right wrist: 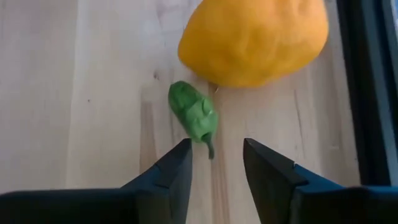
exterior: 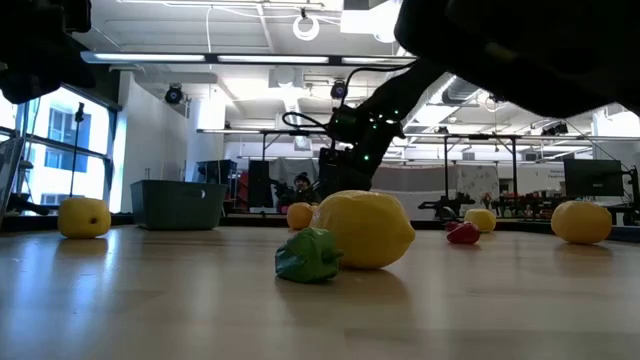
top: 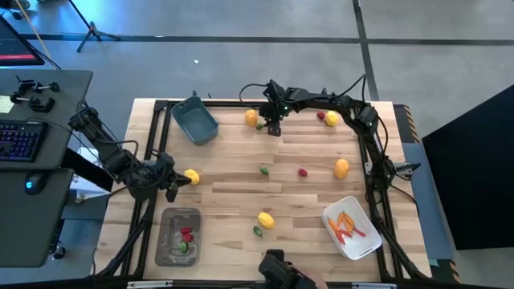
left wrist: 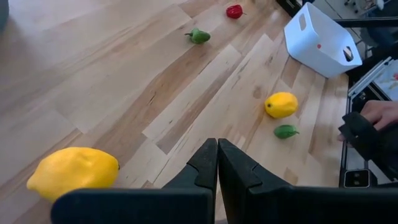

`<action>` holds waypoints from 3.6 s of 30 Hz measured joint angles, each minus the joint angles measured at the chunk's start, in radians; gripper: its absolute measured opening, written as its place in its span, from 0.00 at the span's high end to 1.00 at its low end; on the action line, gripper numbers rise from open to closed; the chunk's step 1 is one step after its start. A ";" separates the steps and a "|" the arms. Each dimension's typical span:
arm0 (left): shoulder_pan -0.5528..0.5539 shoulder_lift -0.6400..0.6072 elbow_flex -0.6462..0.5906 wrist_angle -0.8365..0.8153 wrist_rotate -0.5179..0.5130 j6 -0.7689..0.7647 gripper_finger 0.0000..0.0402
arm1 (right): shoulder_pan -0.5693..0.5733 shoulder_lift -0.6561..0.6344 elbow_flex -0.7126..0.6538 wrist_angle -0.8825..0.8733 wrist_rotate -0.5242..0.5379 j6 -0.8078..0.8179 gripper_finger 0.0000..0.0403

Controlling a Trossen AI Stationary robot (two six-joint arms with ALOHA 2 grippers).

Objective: Sort produce into baskets
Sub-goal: Put the green chili pepper into the black bin, then put the red chili pepper into the black bin

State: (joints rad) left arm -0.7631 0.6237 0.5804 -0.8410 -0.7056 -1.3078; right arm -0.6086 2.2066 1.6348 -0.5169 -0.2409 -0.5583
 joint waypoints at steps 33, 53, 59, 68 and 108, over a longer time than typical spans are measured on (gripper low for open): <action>0.000 0.035 0.000 0.028 0.015 -0.024 1.00 | 0.032 -0.065 0.000 -0.168 -0.109 0.015 1.00; 0.000 0.035 0.000 0.022 0.007 0.021 1.00 | 0.553 -0.174 0.000 0.112 -0.072 0.598 1.00; 0.000 0.035 0.000 0.022 0.009 0.036 1.00 | 0.699 -0.174 0.000 0.332 0.089 0.819 1.00; 0.000 0.035 0.000 0.016 0.010 0.057 1.00 | 0.814 -0.129 0.034 0.499 0.346 0.979 1.00; 0.000 0.035 0.000 -0.019 -0.034 0.063 1.00 | 0.870 0.395 0.686 0.357 0.132 1.125 0.87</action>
State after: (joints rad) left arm -0.7631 0.6583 0.5808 -0.8602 -0.7395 -1.2446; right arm 0.2617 2.6015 2.3203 -0.1603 -0.1090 0.5671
